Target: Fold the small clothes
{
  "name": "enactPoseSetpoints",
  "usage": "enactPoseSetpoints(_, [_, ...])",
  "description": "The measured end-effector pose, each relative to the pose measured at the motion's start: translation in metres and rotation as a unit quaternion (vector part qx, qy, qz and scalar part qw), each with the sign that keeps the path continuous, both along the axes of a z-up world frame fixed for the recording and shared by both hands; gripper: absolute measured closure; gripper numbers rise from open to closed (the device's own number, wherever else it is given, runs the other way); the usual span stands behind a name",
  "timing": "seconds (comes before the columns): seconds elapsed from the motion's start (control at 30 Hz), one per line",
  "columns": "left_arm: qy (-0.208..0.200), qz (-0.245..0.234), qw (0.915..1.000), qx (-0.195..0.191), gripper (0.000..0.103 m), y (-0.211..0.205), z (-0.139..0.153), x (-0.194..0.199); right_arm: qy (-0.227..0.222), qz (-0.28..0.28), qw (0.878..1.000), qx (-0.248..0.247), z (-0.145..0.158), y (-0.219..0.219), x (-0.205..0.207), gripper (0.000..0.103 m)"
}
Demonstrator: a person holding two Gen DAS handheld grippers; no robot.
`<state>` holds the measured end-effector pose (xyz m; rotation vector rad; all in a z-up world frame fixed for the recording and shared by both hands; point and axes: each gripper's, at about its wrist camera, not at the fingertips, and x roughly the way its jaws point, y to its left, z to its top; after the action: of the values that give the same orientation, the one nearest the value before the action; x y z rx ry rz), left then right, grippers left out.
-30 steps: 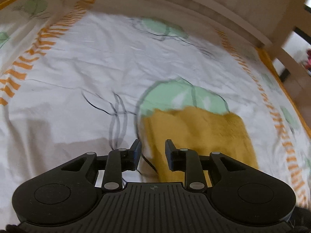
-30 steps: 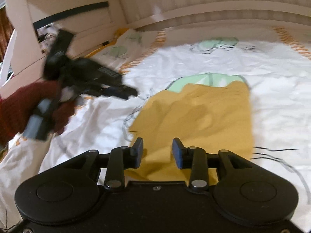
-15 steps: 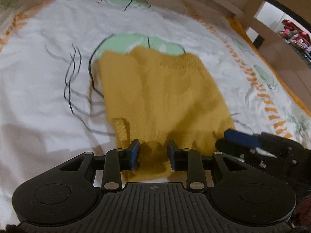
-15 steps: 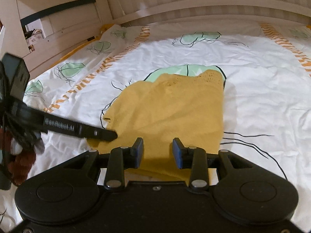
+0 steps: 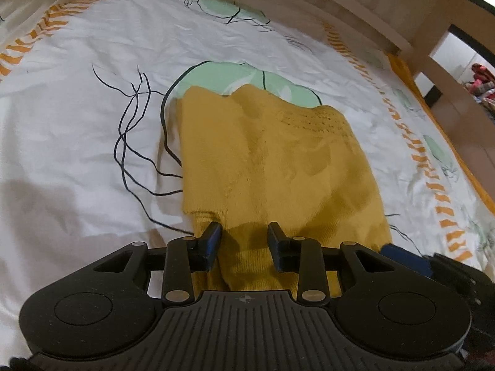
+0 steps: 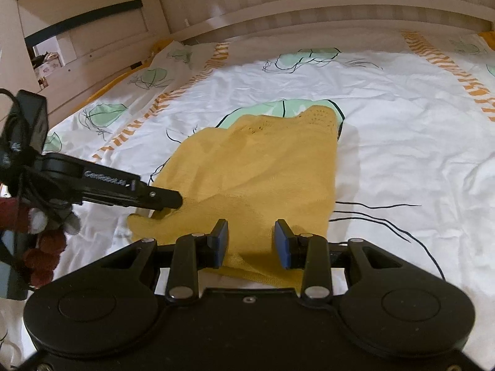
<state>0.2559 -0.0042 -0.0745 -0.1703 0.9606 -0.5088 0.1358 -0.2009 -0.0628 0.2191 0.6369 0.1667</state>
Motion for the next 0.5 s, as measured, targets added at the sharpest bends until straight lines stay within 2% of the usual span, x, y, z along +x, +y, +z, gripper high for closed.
enactPoseSetpoints(0.23, [0.0, 0.016, 0.9998, 0.011, 0.071, -0.005, -0.002, 0.001, -0.004, -0.003, 1.0, 0.0, 0.001, -0.004, -0.002, 0.054])
enactPoseSetpoints(0.3, [-0.002, 0.022, 0.9997, 0.008, 0.071, -0.004, -0.001, 0.001, -0.006, -0.005, 1.0, -0.001, 0.0, -0.006, -0.002, 0.043])
enactPoseSetpoints(0.43, [0.015, 0.032, 0.9994, -0.007, 0.072, -0.006, -0.001, 0.009, -0.006, -0.009, 1.0, 0.002, 0.0, -0.008, -0.002, 0.041])
enactPoseSetpoints(0.47, [0.014, 0.031, 0.9993, -0.017, 0.081, -0.005, -0.001, 0.011, -0.006, -0.01, 1.0, 0.002, 0.0, -0.008, -0.002, 0.04])
enactPoseSetpoints(0.5, [0.011, 0.035, 0.9988, -0.033, 0.098, -0.002, -0.001, 0.011, -0.007, -0.01, 1.0, 0.002, 0.0, -0.008, -0.002, 0.04])
